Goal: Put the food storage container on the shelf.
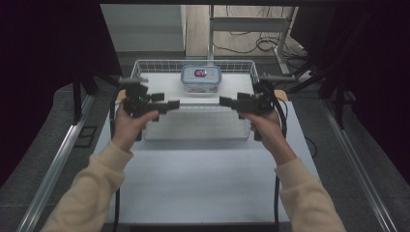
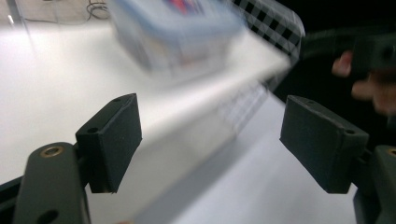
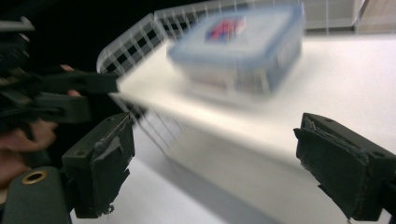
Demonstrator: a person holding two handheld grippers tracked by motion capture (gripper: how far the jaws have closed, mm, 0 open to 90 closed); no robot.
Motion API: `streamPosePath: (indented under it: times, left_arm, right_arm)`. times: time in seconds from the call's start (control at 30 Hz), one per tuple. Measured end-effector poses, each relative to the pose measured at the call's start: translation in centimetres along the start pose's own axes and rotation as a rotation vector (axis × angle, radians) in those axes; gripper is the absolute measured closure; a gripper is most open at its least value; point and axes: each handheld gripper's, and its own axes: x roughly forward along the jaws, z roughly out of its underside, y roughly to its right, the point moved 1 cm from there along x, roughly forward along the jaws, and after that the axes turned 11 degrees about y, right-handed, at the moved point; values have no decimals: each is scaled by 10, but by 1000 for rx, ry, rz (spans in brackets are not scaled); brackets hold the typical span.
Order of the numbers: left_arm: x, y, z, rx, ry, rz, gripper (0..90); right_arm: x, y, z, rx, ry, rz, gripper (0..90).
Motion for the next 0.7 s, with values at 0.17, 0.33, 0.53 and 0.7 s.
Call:
streamPosePath:
  times: [0.17,0.33,0.53,0.7]
  left_arm:
    - [-18,19,57,13,-27,36,204]
    - [-21,24,104,28,-76,19,203]
    - [-22,21,133,10,-129,4,200]
    - [-22,19,139,8,-137,-20,201]
  right_arm:
    - [-37,-1,53,-94,3,23,148]
    - [-61,2,96,-113,1,34,164]
    - [-77,12,136,-150,-38,77,184]
    - [-78,21,159,-158,-101,97,188]
